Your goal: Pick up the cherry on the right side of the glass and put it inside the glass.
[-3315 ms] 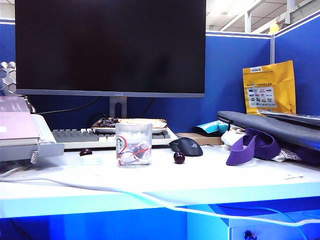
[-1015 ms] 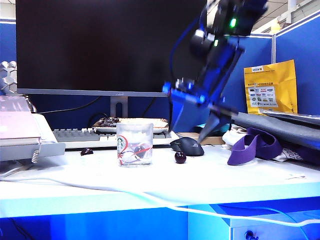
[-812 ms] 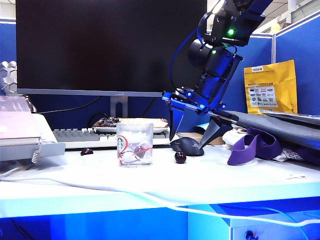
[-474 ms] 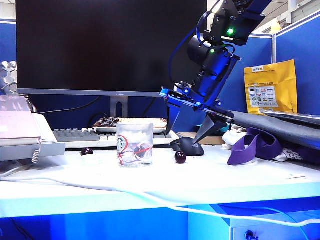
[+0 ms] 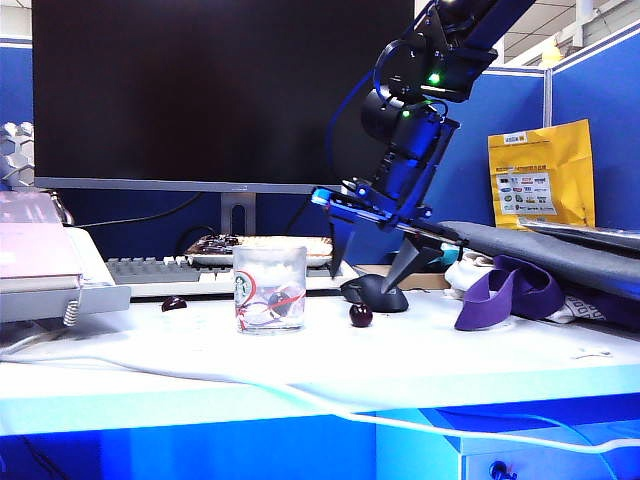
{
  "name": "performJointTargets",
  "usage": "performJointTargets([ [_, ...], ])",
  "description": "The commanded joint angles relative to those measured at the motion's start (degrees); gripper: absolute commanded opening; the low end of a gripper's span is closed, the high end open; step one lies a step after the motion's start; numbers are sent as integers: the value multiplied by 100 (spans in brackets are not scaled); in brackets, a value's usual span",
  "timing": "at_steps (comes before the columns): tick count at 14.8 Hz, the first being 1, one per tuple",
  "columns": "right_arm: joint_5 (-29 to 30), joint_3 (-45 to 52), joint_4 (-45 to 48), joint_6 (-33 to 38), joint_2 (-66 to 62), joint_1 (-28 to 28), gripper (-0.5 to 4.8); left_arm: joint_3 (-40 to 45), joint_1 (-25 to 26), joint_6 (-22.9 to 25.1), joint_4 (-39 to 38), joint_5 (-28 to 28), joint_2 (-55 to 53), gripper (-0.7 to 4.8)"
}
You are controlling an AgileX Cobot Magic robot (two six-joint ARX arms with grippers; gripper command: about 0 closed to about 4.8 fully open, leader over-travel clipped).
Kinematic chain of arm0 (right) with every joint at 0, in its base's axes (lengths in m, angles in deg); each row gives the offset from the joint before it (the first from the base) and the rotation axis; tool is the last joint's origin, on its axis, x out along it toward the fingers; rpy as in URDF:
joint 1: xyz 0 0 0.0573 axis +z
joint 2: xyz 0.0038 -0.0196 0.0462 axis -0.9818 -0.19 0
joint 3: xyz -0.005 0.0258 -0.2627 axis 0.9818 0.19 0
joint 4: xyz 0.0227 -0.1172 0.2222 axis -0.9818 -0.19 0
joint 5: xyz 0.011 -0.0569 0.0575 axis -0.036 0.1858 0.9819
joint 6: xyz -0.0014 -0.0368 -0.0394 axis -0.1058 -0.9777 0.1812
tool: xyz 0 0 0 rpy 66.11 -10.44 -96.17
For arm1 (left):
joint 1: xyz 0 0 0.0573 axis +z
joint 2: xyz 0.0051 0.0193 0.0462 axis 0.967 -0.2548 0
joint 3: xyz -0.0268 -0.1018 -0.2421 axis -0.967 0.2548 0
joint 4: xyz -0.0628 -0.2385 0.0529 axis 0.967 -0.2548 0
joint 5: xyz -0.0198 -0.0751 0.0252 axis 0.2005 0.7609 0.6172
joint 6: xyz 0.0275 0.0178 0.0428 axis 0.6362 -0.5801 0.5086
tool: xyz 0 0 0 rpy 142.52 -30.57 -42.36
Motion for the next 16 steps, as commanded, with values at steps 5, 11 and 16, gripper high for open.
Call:
performJointTargets([
  [5,70,-44,-334,0,9,7,358,2,4,26,-68,22,20,-5],
  [11,227,-44,-387,4,-175,7,342,2,4,26,-68,22,20,-5],
  [16,229,-46,-293,2,-179,7,276,2,4,26,-68,22,20,-5],
])
